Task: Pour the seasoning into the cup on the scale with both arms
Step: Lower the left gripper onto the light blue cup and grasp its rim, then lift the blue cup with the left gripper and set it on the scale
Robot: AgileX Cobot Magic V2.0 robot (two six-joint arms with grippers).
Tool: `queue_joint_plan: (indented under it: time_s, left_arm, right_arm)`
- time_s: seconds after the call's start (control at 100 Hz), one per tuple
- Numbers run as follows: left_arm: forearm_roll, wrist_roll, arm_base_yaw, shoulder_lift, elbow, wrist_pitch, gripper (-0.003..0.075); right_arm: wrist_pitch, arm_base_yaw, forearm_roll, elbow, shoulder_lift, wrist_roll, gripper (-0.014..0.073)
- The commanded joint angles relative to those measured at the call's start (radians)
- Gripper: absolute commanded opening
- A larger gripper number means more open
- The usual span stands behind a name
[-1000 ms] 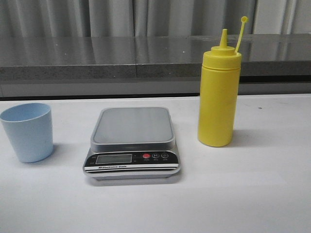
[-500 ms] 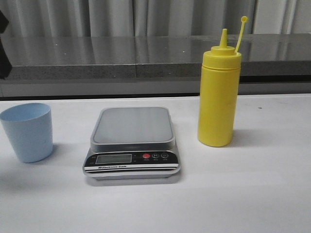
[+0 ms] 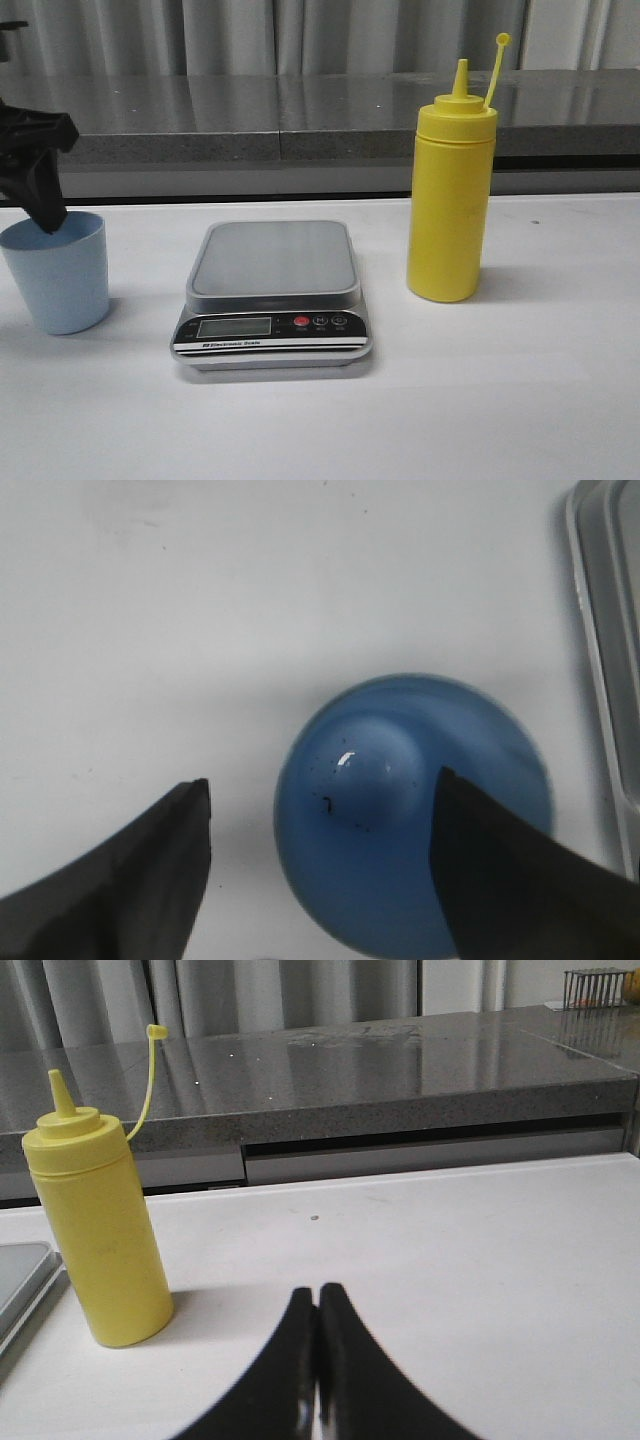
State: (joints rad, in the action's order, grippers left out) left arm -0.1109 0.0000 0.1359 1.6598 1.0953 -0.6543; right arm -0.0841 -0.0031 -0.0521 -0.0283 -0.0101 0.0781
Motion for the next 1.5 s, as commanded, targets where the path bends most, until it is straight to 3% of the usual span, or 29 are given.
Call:
queue_joint_plan:
  time_s: [0.0, 0.32, 0.7, 0.89, 1.11, 1.49]
  left_arm:
    - [-0.014, -0.009, 0.008, -0.010, 0.033, 0.035, 0.0452]
    - [-0.014, -0.009, 0.008, 0.034, 0.033, 0.041, 0.0441]
    - [-0.014, -0.009, 0.008, 0.034, 0.033, 0.041, 0.0149]
    - [-0.014, -0.009, 0.008, 0.034, 0.034, 0.041, 0.0062]
    - [-0.014, -0.009, 0.008, 0.034, 0.092, -0.010, 0.0014]
    - [-0.081, -0.009, 0.013, 0.030, 0.380, -0.243, 0.0007]
  right_arm:
    - [0.078, -0.005, 0.005, 0.015, -0.024, -0.007, -0.0059]
    - [0.078, -0.005, 0.005, 0.015, -0.024, -0.007, -0.0059]
    - [0.078, -0.005, 0.005, 0.015, -0.024, -0.007, -0.0059]
    - [0.078, -0.005, 0.005, 0.015, -0.024, -0.007, -0.0059]
    - [0.078, -0.005, 0.005, 0.015, -0.024, -0.007, -0.0059]
    - [0.078, -0.005, 0.005, 0.015, -0.024, -0.007, -0.0059]
